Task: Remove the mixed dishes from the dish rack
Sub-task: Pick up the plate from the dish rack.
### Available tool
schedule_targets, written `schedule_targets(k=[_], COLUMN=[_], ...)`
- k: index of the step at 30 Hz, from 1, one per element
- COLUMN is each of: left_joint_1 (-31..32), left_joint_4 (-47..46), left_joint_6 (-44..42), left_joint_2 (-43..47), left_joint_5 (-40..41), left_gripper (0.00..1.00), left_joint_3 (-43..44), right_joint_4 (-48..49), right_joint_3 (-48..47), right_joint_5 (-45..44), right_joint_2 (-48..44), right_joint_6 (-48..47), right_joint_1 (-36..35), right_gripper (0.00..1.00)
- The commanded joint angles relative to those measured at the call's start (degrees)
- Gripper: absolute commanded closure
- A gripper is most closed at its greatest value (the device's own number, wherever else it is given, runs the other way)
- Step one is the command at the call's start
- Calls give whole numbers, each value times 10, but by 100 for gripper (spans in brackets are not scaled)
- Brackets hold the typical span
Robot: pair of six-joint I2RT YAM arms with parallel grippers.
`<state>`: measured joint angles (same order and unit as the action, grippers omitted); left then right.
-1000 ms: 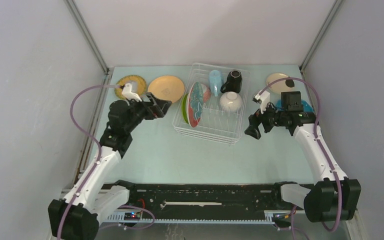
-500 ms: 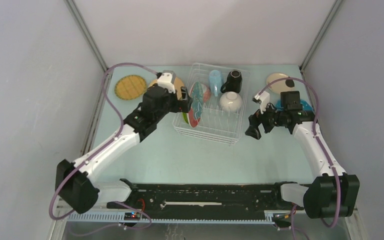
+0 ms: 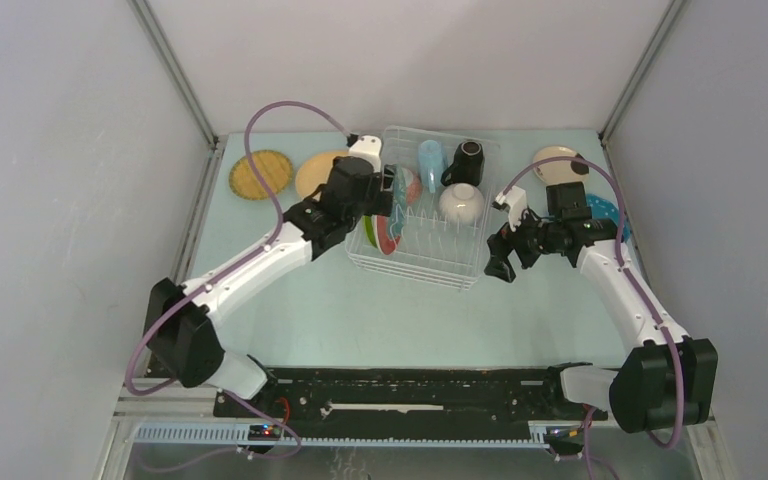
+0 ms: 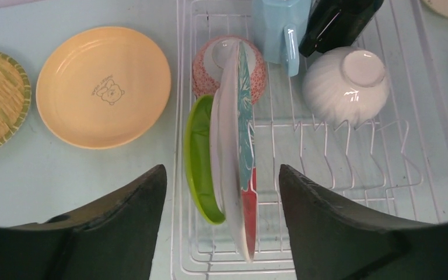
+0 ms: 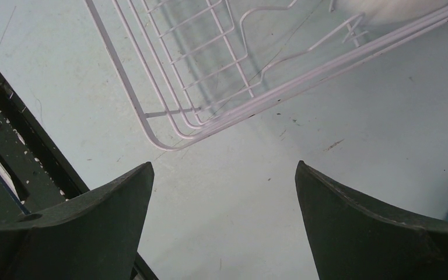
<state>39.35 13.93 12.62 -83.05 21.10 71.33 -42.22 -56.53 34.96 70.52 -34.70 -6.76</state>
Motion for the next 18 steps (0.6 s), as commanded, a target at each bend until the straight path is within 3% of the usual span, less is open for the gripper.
schedule_targets(k=[1,8,18], left_joint_1=[15,31,32], left_joint_4=[14,30,33], left_joint_6=[-16,-29,-41], left_joint_2=[-30,-70,-112], left_joint_5=[36,63,78], left_gripper=[29,39,40], left_joint_3=[47,80,102], right_joint_4=[2,2,2], right_joint_3=[-19,-19,-19], right_joint_5=[-2,-4,-2], right_joint_2=[-3,-4,-8], right_joint_6=[-9,-11,-12], right_joint_1=[2,1,1], right_gripper=[0,0,0])
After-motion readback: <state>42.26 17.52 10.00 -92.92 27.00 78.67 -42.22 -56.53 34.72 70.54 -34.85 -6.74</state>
